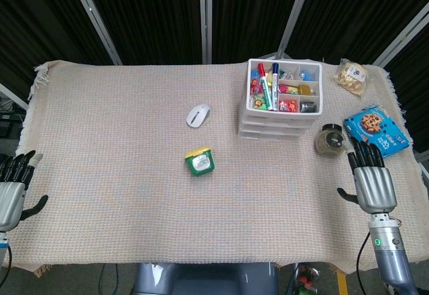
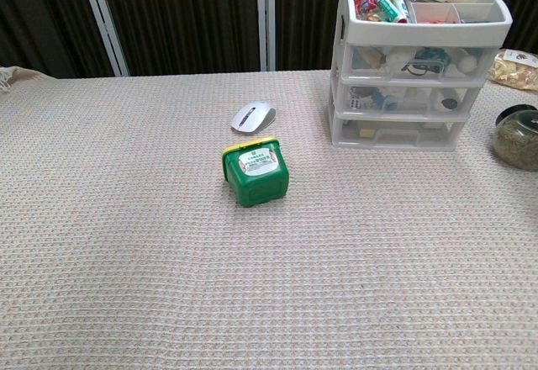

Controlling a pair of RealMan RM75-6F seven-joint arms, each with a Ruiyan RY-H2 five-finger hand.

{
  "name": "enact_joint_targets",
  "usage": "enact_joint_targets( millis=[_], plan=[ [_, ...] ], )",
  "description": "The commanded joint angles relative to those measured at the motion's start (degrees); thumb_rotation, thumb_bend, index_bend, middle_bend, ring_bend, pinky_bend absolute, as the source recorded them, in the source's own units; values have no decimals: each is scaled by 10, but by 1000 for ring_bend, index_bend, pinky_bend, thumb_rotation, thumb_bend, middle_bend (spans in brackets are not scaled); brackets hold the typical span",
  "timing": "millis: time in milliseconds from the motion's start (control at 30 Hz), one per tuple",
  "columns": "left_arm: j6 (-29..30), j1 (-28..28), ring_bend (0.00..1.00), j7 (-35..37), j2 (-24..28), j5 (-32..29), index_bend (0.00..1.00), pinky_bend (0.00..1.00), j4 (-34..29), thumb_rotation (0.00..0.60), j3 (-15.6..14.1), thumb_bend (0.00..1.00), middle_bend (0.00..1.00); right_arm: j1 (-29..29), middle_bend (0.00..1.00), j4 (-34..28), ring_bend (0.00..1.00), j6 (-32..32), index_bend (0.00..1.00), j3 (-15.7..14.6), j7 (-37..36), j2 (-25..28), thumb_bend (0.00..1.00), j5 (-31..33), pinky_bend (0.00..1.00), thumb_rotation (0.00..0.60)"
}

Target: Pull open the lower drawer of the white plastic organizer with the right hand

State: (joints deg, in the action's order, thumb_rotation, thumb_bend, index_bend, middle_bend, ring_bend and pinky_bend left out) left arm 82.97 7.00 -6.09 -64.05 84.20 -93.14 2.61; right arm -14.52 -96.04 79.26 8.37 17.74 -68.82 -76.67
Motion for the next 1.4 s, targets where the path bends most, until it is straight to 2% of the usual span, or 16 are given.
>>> enact_joint_targets(
  millis=[33, 933, 1200, 1233, 1300, 1333, 1367, 1400],
  plan=[
    [0, 0, 0, 0, 0, 0, 56, 0, 0, 600, 0, 321, 0, 0, 0, 0, 0, -1, 0, 0, -1, 1, 5, 2, 0, 600],
    [-2, 1, 0, -2, 0, -4, 58, 0, -3, 600, 1, 321, 0, -2, 0, -16, 0, -19, 0, 4, -14, 7, 5, 23, 0, 600],
    [-2, 1, 0, 0, 0, -2, 58, 0, 0, 600, 1, 322, 0, -6, 20, -34, 10, -4, 2, 22, -46, 11, 13, 12, 26, 600],
    [-2, 1, 0, 0, 0, -2, 58, 0, 0, 600, 1, 322, 0, -7, 84, -42, 70, 0, 13, 29, -56, 10, 16, 13, 98, 600],
    [-2, 1, 0, 0, 0, -3, 58, 0, -1, 600, 1, 322, 0, -9, 287, -56, 291, -3, 39, 36, -70, 12, 21, 20, 300, 600],
    [-2, 1, 0, -1, 0, -3, 58, 0, -1, 600, 1, 322, 0, -10, 420, -77, 447, -12, 52, 42, -89, 17, 27, 32, 409, 600],
    [-2, 1, 0, -1, 0, -3, 58, 0, -1, 600, 1, 322, 0, -11, 528, -96, 564, -23, 56, 46, -105, 22, 44, 47, 485, 600],
    [-2, 1, 0, -2, 0, -3, 58, 0, -1, 600, 1, 322, 0, -14, 583, -124, 618, -42, 57, 52, -126, 30, 64, 72, 521, 600]
  ],
)
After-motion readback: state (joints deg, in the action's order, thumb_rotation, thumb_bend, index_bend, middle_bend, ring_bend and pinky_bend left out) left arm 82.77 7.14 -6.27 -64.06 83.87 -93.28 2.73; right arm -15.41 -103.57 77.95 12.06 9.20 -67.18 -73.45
